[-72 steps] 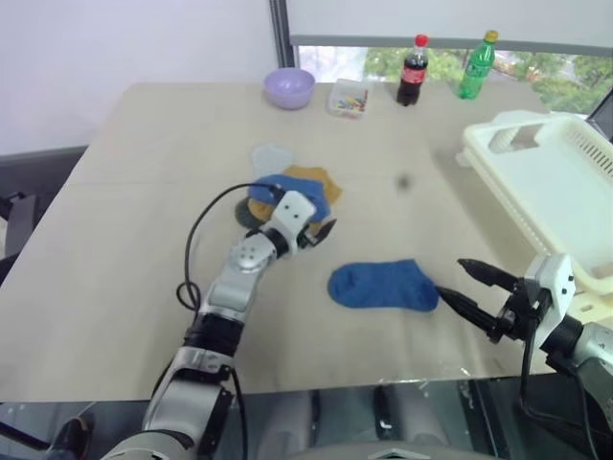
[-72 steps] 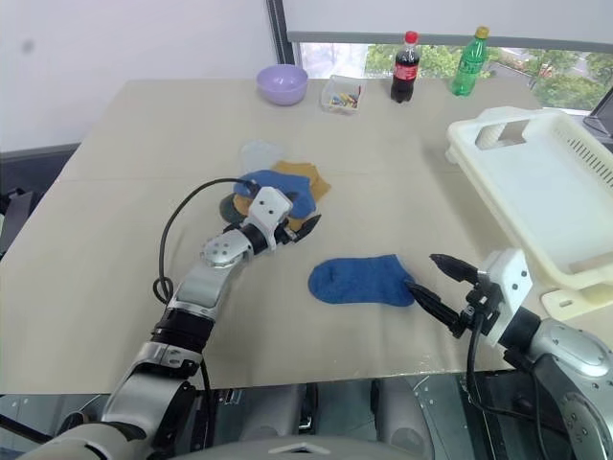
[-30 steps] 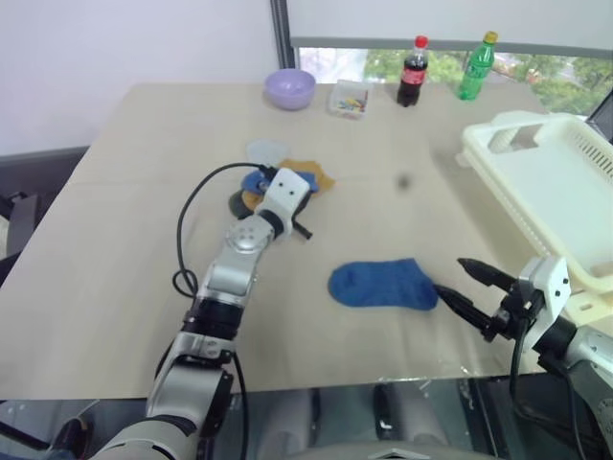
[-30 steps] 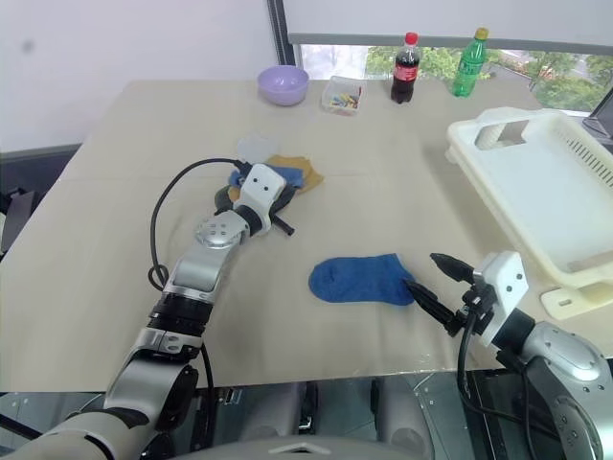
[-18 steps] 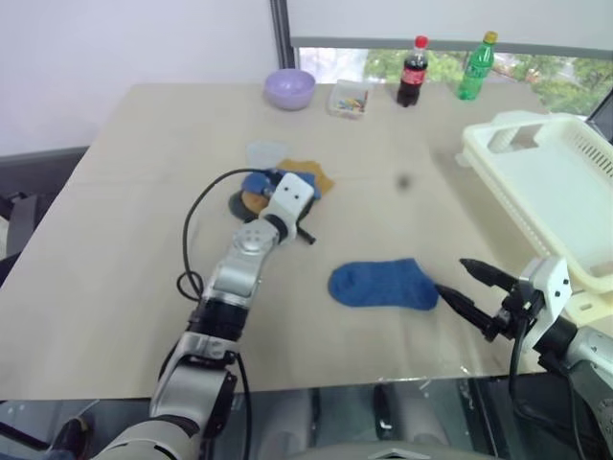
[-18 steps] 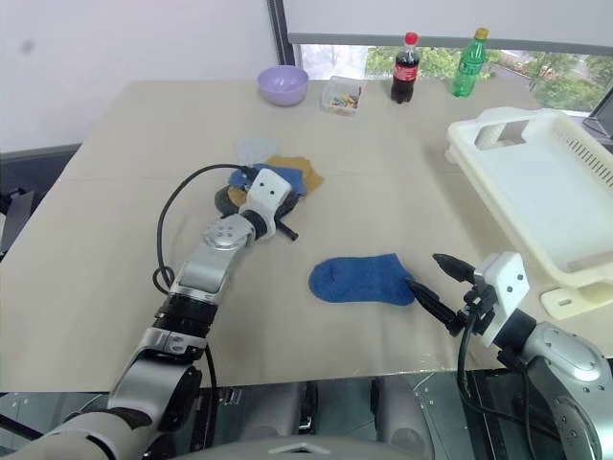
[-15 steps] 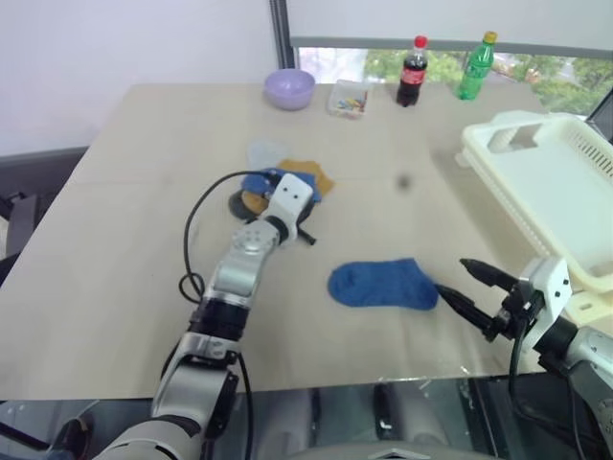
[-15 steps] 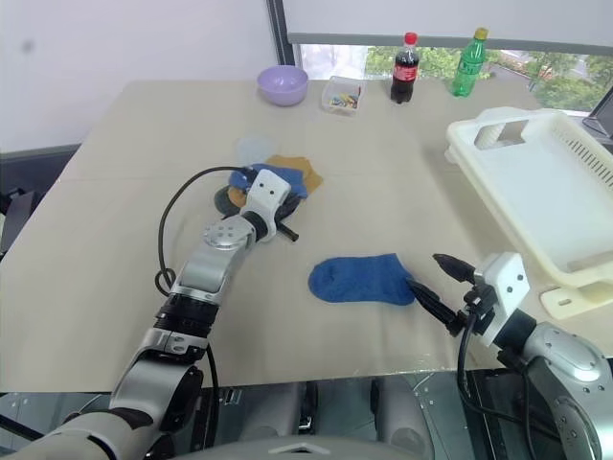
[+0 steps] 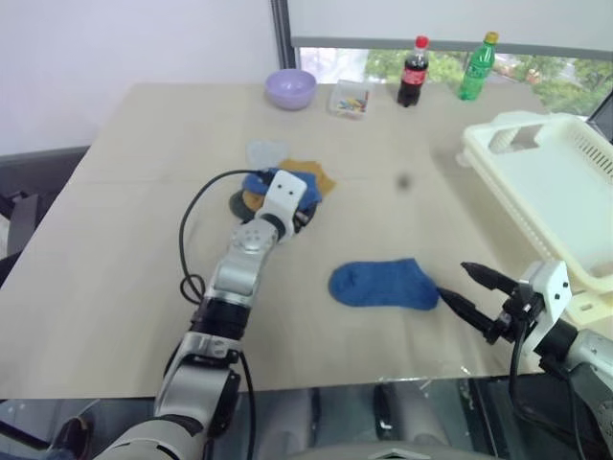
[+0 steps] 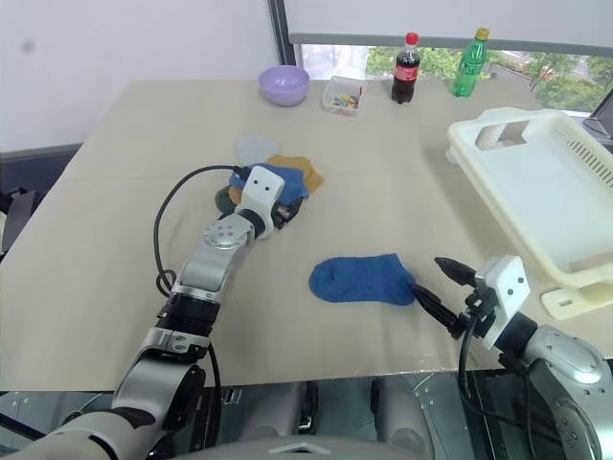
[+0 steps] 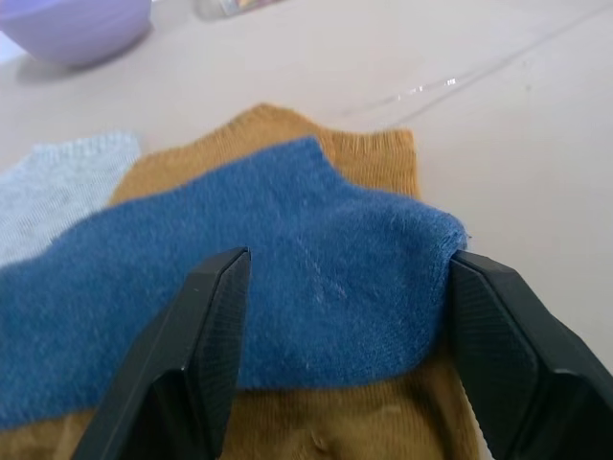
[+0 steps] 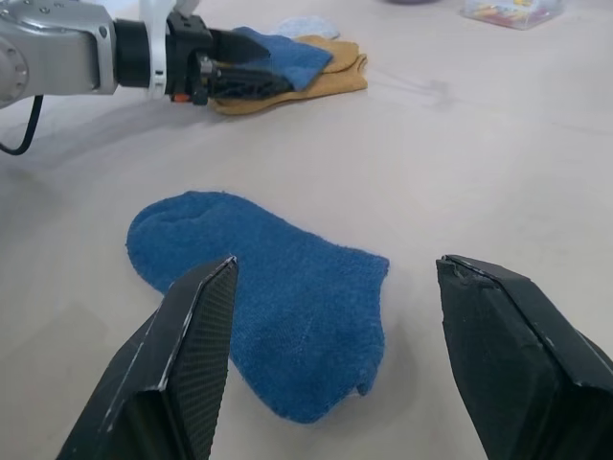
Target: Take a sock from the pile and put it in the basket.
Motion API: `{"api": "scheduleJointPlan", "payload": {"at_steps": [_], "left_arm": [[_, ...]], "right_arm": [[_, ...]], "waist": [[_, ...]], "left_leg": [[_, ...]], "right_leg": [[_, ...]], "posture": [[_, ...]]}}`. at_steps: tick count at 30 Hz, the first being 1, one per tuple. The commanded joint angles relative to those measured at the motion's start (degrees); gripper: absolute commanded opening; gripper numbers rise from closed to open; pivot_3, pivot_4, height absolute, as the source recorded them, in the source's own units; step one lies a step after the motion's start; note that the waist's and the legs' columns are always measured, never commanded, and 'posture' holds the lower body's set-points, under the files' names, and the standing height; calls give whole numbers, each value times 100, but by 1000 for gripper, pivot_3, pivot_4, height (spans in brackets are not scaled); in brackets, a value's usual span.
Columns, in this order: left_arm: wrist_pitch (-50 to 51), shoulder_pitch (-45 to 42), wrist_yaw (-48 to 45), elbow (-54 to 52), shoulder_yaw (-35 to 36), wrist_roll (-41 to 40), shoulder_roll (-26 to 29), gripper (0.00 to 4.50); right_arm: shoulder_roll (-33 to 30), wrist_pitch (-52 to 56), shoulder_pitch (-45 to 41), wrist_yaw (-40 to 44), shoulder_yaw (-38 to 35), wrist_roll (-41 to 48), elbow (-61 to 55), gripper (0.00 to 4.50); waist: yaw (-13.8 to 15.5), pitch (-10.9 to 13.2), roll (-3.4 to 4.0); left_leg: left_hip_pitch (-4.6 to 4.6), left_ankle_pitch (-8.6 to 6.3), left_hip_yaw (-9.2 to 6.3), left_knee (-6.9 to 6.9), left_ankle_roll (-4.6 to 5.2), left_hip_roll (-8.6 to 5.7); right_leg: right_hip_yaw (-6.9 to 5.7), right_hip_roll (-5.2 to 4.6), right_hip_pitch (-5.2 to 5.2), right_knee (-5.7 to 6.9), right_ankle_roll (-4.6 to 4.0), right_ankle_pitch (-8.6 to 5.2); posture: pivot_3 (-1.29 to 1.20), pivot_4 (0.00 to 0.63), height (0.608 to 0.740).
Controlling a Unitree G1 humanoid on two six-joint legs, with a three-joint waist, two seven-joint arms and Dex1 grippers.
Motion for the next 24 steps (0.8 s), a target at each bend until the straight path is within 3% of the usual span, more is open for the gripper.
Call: {"api": "scheduleJointPlan", "payload": {"at_steps": [1, 8, 11, 16, 24], "left_arm": [[-211, -204, 148, -163, 112, 1, -22, 3183], [-264, -199, 170, -182, 64, 49, 3, 3183], [-251, -176, 155, -212, 65, 38, 12, 2448], [-194, -150, 146, -230, 44, 58, 30, 217], [33, -114, -56, -438, -48, 5, 34, 100]], "right_arm": [[-34, -141, 20, 14, -133, -18, -107, 3387], [-36, -164, 55, 16, -158, -38, -86, 3387], [-38, -163, 67, 20, -171, -37, -88, 3387], [-32, -170, 70, 21, -178, -41, -77, 3387], [14, -202, 71, -14, -150, -75, -65, 3387]], "waist": [[0, 0, 0], [-1, 0, 0], [-1, 0, 0], [0, 0, 0], [-1, 0, 0]], "left_leg": [[0, 0, 0, 0, 0, 0], [0, 0, 0, 0, 0, 0], [0, 0, 0, 0, 0, 0], [0, 0, 0, 0, 0, 0], [0, 0, 1, 0, 0, 0]], "right_leg": [[0, 0, 0, 0, 0, 0], [0, 0, 0, 0, 0, 1], [0, 0, 0, 0, 0, 0], [0, 0, 0, 0, 0, 0], [0, 0, 0, 0, 0, 0]], "posture": [[0, 150, 740], [0, 150, 740], [0, 150, 740], [0, 150, 740], [0, 150, 740]]}}
